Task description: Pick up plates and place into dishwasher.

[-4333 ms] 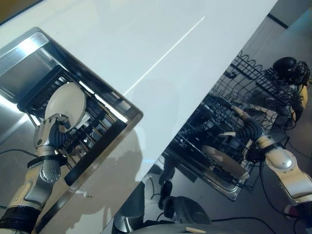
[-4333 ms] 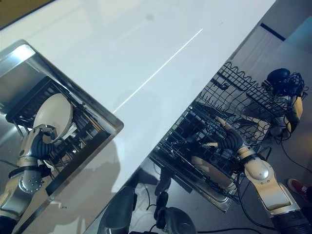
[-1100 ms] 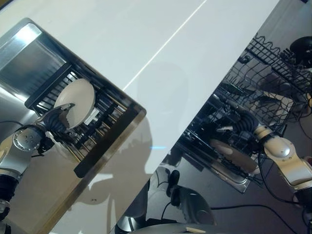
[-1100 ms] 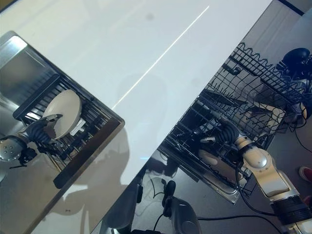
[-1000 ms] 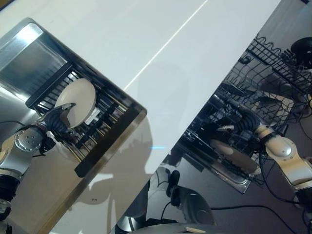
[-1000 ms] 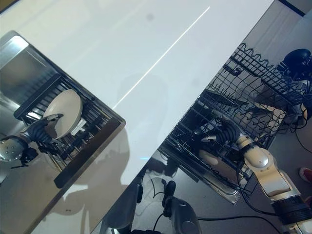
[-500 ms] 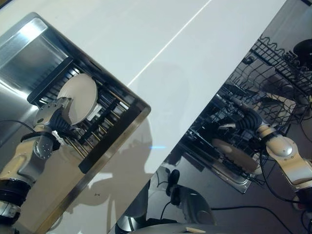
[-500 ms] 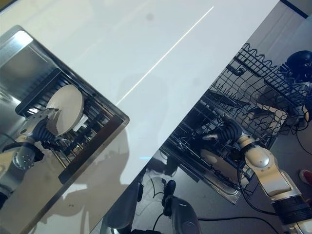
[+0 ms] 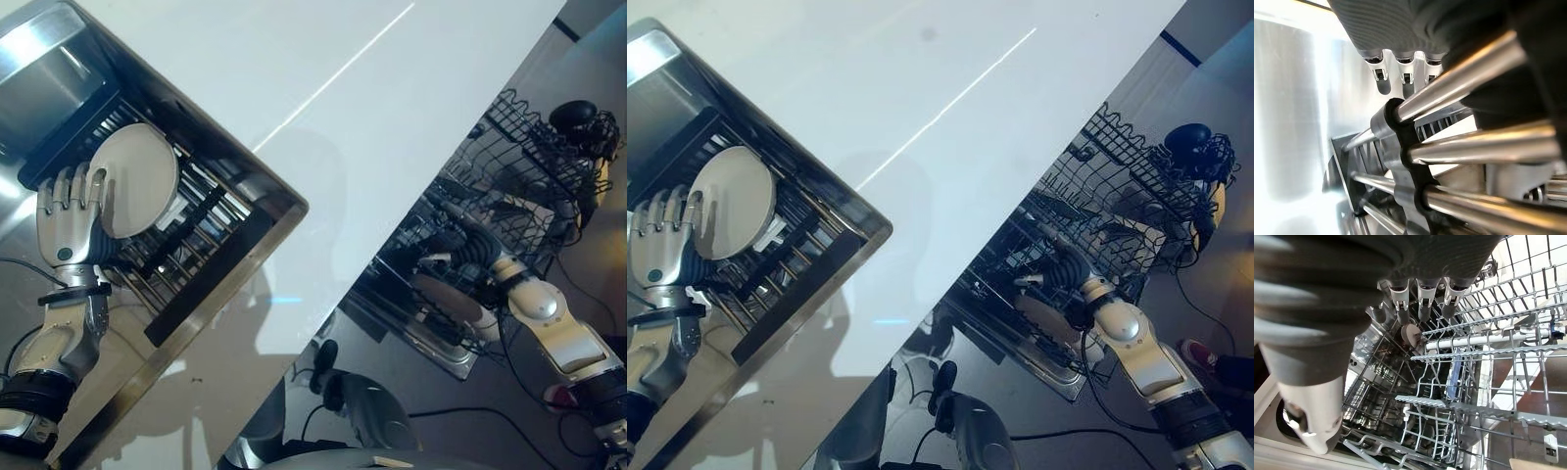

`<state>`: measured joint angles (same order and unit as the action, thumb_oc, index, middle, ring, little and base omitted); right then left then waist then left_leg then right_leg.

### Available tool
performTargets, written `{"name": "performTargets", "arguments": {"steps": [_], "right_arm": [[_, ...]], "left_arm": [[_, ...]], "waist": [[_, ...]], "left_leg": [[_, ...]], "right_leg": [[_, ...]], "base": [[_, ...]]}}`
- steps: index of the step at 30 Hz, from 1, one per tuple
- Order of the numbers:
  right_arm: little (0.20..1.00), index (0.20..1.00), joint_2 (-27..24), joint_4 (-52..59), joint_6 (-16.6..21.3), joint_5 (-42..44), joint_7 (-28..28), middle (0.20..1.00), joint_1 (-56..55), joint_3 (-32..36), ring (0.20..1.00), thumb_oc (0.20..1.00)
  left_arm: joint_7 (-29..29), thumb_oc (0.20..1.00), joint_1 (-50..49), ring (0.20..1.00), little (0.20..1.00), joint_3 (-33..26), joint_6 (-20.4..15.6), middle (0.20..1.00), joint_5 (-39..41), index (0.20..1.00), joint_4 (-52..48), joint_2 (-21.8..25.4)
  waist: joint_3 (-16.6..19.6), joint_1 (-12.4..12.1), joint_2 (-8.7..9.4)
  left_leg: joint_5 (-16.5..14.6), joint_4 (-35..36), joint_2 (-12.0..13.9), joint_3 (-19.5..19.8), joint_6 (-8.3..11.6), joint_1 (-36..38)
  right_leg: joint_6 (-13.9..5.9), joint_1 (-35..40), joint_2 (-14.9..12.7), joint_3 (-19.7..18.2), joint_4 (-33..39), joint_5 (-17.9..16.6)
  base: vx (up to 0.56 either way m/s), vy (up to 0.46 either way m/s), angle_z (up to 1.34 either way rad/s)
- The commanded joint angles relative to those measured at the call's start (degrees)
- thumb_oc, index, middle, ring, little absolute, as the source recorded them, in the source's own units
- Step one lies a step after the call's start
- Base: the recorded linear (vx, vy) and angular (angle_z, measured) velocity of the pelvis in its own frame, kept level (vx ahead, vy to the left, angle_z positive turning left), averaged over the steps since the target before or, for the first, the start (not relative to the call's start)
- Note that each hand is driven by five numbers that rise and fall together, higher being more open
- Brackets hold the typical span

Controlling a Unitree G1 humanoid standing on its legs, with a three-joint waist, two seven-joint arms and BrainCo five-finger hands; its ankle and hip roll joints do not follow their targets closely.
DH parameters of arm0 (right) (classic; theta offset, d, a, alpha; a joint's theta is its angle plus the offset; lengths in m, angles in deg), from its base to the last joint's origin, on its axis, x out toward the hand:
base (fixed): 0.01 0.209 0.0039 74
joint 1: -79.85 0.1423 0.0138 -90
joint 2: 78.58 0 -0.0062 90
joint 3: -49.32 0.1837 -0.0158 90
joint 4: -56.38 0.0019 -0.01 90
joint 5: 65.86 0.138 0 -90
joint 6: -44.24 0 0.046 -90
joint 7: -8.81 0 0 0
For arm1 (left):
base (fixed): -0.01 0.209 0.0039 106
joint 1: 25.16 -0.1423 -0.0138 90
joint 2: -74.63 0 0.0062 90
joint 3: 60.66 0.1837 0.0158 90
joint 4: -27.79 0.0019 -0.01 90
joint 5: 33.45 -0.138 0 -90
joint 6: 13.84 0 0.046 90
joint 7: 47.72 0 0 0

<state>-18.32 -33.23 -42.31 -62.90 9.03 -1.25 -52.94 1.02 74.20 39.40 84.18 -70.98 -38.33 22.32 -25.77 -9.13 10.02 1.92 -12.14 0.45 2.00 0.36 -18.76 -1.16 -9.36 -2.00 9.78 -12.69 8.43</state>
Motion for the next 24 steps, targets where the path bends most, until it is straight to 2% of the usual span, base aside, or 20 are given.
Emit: {"name": "performTargets", "arguments": {"steps": [1,2,14,24], "right_arm": [[1.0,1.0,0.2,2.7,2.3,1.9,-2.0,1.0,2.6,-2.1,1.0,1.0],[1.0,1.0,0.3,2.7,2.3,1.8,-2.2,1.0,2.6,-2.2,1.0,1.0],[1.0,1.0,0.4,3.3,2.9,2.0,-2.1,1.0,1.5,-1.8,1.0,1.0],[1.0,1.0,0.8,3.4,3.4,1.5,-1.5,1.0,-0.6,-0.6,1.0,1.0]], "left_arm": [[3.7,0.432,6.0,0.432,0.432,-2.0,1.8,0.432,-0.6,0.432,7.8,-4.8],[4.0,0.2,5.9,0.2,0.2,-2.1,1.5,0.2,-0.7,0.2,7.5,-4.7],[4.4,0.2,5.5,0.2,0.2,-2.1,0.4,0.2,-1.0,0.2,7.6,-5.1],[4.1,0.2,3.1,0.2,0.2,-3.7,-3.4,0.2,-0.7,0.2,6.1,-5.4]], "waist": [[1.5,1.7,1.51],[1.4,1.6,1.51],[2.1,1.9,1.43],[3.6,1.8,0.59]], "left_leg": [[-2.9,1.6,1.1,0.7,-0.01,0.6],[-2.9,1.6,1.1,0.7,-0.04,0.6],[-3.1,2.7,0.8,1.0,-0.14,1.8],[-3.1,3.4,0.6,1.3,-0.07,3.4]], "right_leg": [[-4.15,-4.3,-1.7,0.2,-5.3,-4.2],[-4.1,-4.3,-1.7,0.2,-5.3,-4.2],[-4.21,-3.7,-1.5,0.1,-4.8,-4.5],[-4.02,-2.2,-1.7,0.4,-4.2,-4.2]], "base": [[0.0,0.0,0.0],[0.0,0.0,0.0],[0.0,0.0,0.0],[0.0,0.0,0.0]]}}
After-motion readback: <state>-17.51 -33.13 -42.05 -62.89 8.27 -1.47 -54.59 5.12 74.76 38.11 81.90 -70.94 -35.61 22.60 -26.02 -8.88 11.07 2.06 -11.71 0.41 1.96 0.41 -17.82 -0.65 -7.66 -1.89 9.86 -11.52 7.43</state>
